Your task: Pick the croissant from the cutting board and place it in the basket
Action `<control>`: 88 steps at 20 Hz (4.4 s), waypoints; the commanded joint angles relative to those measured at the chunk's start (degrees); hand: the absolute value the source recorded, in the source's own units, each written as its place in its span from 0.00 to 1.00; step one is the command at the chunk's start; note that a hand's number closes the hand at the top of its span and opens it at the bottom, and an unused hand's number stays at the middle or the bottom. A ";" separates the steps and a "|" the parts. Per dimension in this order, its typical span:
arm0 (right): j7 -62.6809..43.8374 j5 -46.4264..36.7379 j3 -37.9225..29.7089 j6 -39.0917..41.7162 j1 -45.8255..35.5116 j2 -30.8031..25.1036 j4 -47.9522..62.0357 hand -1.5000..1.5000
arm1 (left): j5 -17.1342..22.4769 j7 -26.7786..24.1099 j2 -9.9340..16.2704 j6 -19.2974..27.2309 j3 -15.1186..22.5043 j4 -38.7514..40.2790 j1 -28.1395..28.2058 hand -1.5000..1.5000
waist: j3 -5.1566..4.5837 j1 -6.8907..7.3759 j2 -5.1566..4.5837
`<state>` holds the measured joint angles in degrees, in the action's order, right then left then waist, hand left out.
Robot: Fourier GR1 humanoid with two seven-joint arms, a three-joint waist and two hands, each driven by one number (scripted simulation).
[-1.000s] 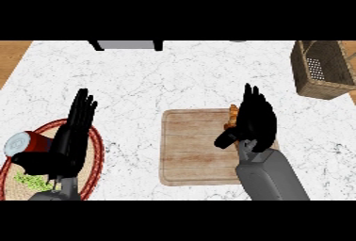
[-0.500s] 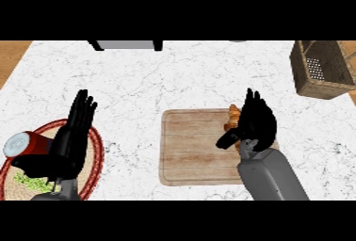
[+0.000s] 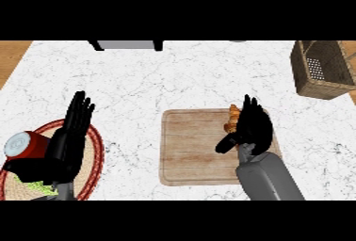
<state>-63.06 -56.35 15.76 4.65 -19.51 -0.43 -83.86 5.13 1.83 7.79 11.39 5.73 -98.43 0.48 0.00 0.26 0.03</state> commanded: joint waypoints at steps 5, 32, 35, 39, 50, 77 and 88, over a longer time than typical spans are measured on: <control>-1.83 -0.05 -3.46 -1.93 -3.27 0.41 6.39 0.00 | 1.40 -2.36 0.56 -3.31 -3.89 4.77 -2.59 0.50 | -0.01 -0.08 -0.06; 11.03 -1.93 1.08 -5.64 -7.82 0.39 22.10 1.00 | -1.04 0.70 -1.20 -4.85 -4.51 -1.68 1.31 0.50 | 0.01 0.52 -0.09; 26.10 2.10 0.70 1.18 -10.70 -4.66 23.21 1.00 | -3.25 -1.67 -3.93 -2.98 -2.39 3.21 -2.62 0.50 | 0.04 0.70 -0.51; 36.51 2.06 0.96 2.83 -17.15 -7.78 28.30 1.00 | -1.89 0.58 -2.32 -4.00 -3.96 1.79 -3.28 0.50 | 0.04 1.09 -0.42; 38.07 9.00 -7.13 -6.82 -18.62 -3.23 9.08 1.00 | -2.57 0.80 -3.16 -3.31 -3.66 0.96 -1.11 0.50 | 0.04 -0.79 0.40; 23.99 16.33 -27.08 15.82 -15.31 -23.61 -19.53 1.00 | -1.73 1.80 -2.14 -5.15 -6.02 -0.80 -0.26 0.50 | 0.01 -0.20 0.00; 37.10 17.37 -33.61 10.13 -19.05 -30.41 0.23 1.00 | -5.25 0.05 -5.33 -3.36 -3.16 1.68 -2.11 0.50 | 0.00 0.04 -0.10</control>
<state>-29.84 -38.36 -16.98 16.12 -37.92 -28.32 -89.03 1.06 2.35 3.40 7.44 1.75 -97.91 -0.62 0.01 0.31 -0.05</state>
